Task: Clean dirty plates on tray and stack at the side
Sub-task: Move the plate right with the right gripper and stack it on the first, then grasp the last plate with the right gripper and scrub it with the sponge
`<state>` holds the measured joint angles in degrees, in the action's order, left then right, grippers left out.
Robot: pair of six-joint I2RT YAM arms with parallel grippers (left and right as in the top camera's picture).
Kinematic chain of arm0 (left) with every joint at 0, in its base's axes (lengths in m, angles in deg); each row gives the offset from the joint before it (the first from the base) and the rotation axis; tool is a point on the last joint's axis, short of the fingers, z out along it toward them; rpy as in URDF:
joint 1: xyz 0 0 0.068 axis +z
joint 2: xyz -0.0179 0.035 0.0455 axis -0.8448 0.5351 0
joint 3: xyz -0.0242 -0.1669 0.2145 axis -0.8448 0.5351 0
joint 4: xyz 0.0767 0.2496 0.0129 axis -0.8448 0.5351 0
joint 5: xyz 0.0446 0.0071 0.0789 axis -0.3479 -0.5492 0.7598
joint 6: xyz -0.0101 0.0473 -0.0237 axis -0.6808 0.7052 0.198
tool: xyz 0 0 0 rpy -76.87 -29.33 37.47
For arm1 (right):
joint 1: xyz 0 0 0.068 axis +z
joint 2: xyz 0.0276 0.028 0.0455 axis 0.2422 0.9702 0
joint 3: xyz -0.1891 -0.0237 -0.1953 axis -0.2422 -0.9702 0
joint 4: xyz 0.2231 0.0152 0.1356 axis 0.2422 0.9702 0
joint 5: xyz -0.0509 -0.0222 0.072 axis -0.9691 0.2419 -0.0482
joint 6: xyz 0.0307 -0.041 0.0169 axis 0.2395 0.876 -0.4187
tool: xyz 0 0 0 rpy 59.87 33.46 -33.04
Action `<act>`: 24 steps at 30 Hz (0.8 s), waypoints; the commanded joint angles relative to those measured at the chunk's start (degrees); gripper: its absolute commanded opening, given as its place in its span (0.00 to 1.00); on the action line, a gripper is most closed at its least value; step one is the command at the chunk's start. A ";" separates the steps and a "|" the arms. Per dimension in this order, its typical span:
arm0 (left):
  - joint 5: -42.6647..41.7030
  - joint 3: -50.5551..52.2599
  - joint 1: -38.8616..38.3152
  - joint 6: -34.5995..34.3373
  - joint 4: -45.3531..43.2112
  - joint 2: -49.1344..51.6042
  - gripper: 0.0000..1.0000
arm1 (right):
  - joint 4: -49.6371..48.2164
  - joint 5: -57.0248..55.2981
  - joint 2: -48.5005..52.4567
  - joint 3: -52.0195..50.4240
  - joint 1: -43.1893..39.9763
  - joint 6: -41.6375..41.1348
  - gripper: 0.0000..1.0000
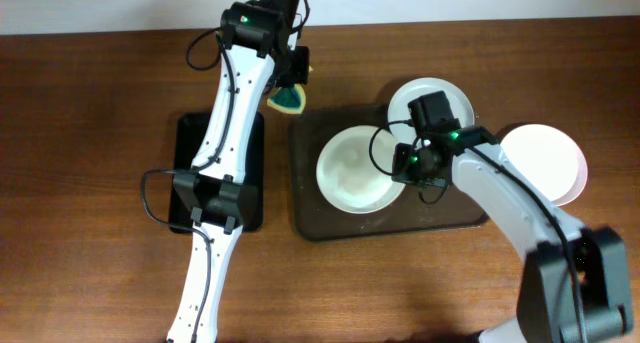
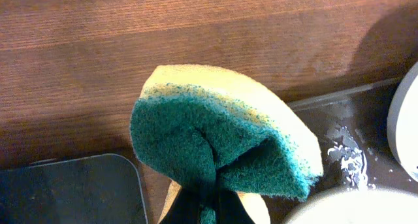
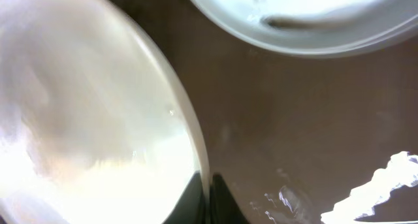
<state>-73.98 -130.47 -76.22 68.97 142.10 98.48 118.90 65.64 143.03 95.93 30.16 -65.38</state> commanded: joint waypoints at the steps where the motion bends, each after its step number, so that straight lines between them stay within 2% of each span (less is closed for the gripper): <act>1: -0.48 -1.20 1.79 -0.52 0.33 -0.57 0.00 | 5.18 -20.61 -4.76 3.72 6.97 0.87 0.04; 2: -0.48 -1.20 1.99 -0.52 0.50 -0.57 0.00 | 8.37 -30.71 -5.09 4.70 11.58 0.46 0.04; 4: -0.48 -1.20 2.10 -0.52 0.50 -0.57 0.00 | 10.05 -41.31 -5.07 4.72 16.33 0.44 0.04; 6: -0.48 -1.20 2.10 -0.52 0.66 -0.57 0.00 | 11.98 -56.83 -5.07 4.72 21.94 -1.49 0.04; 10: -0.46 -1.20 2.10 -0.52 0.72 -0.57 0.00 | 12.17 -75.78 -5.09 4.72 29.22 -1.49 0.04; 12: -0.46 -1.20 2.10 -0.52 0.70 -0.57 0.00 | 12.07 -80.13 -5.09 4.72 31.15 -1.77 0.04; 13: -0.46 -1.20 2.10 -0.52 0.72 -0.57 0.00 | 12.20 -79.14 -5.09 4.72 31.01 -3.26 0.04; 14: -0.46 -1.20 2.10 -0.52 0.72 -0.57 0.00 | 12.20 -73.44 -5.11 4.72 29.88 -5.86 0.04; 16: -0.46 -1.20 2.10 -0.52 1.09 -0.57 0.00 | 12.57 -54.69 -7.10 4.72 21.88 -12.04 0.04; 18: -0.44 -1.20 2.10 -0.52 1.62 -0.57 0.00 | 12.37 -40.85 -11.17 4.72 13.07 -11.98 0.04; 20: -0.46 -1.20 2.08 -0.52 1.55 -0.57 0.00 | 11.89 -26.23 -15.34 4.72 -3.91 -7.08 0.04; 21: -0.44 -1.20 2.08 -0.52 1.57 -0.57 0.00 | 11.74 -20.09 -15.41 4.68 -15.78 -3.98 0.04; 22: -0.46 -1.20 2.08 -0.52 1.57 -0.57 0.00 | 11.02 -15.96 -15.21 4.66 -25.44 -1.95 0.04; 23: -0.46 -1.20 2.10 -0.52 1.57 -0.57 0.00 | 10.54 -13.97 -15.08 4.66 -30.32 -1.14 0.04; 24: -0.46 -1.20 2.08 -0.52 1.57 -0.57 0.00 | 9.62 -11.08 -14.34 4.66 -39.30 -0.02 0.04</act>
<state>-73.98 -130.47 -74.23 68.97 143.76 98.48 129.30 45.40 128.43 99.67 1.68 -68.85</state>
